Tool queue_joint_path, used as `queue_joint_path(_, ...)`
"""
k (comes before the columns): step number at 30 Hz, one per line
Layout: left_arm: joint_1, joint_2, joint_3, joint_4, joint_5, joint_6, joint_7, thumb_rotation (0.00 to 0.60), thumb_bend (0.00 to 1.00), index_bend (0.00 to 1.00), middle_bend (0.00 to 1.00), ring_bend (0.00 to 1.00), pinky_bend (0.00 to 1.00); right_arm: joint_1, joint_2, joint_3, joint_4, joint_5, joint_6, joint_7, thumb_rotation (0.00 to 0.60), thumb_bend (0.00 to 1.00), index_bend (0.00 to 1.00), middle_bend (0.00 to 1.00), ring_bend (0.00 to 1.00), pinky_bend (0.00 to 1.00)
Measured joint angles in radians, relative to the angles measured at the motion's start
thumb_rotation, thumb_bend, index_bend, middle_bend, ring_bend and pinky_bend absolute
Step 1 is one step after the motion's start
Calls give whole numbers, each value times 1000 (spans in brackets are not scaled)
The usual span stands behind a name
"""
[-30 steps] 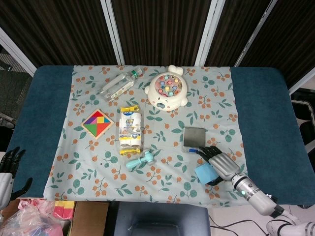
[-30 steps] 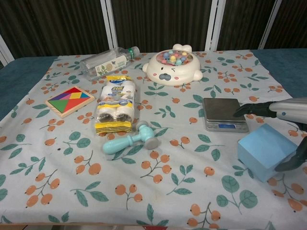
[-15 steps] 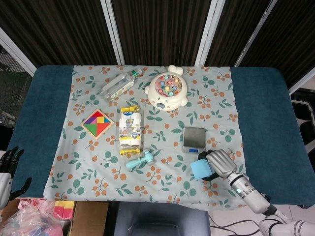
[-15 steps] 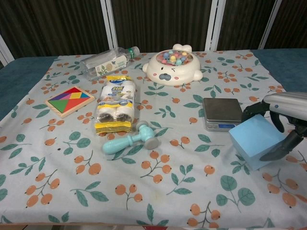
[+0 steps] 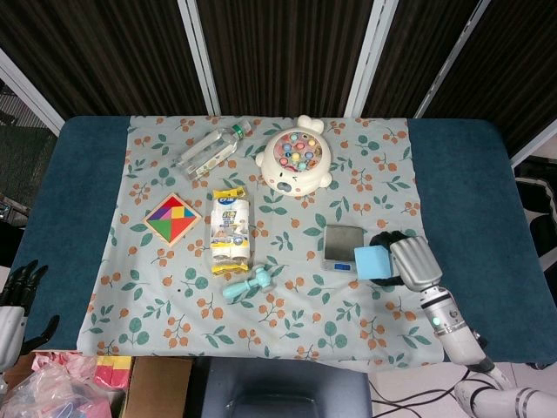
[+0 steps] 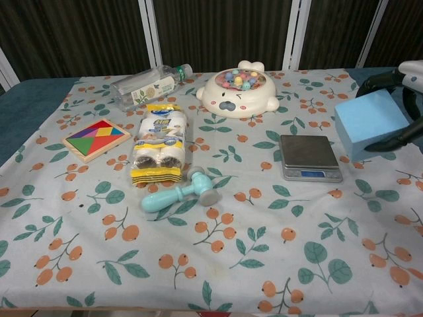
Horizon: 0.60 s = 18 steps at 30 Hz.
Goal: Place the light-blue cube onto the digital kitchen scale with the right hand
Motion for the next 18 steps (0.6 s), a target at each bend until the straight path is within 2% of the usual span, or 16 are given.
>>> queue_joint_path(9, -3, 1, 0, -3, -4, -10, 3, 600, 333, 65, 0, 0, 338, 93, -62, 44, 139, 69, -133, 49, 600, 152, 804, 739, 651, 704)
queue_joint_path(13, -4, 1, 0, -3, -5, -13, 3, 600, 332, 64, 0, 0, 338, 136, -93, 57, 177, 92, -180, 51, 600, 152, 673, 610, 543, 621)
queue_joint_path(18, -5, 1, 0, -4, -5, -14, 4, 600, 332, 65, 0, 0, 338, 160, -103, 57, 187, 98, -211, 76, 600, 153, 464, 419, 338, 491)
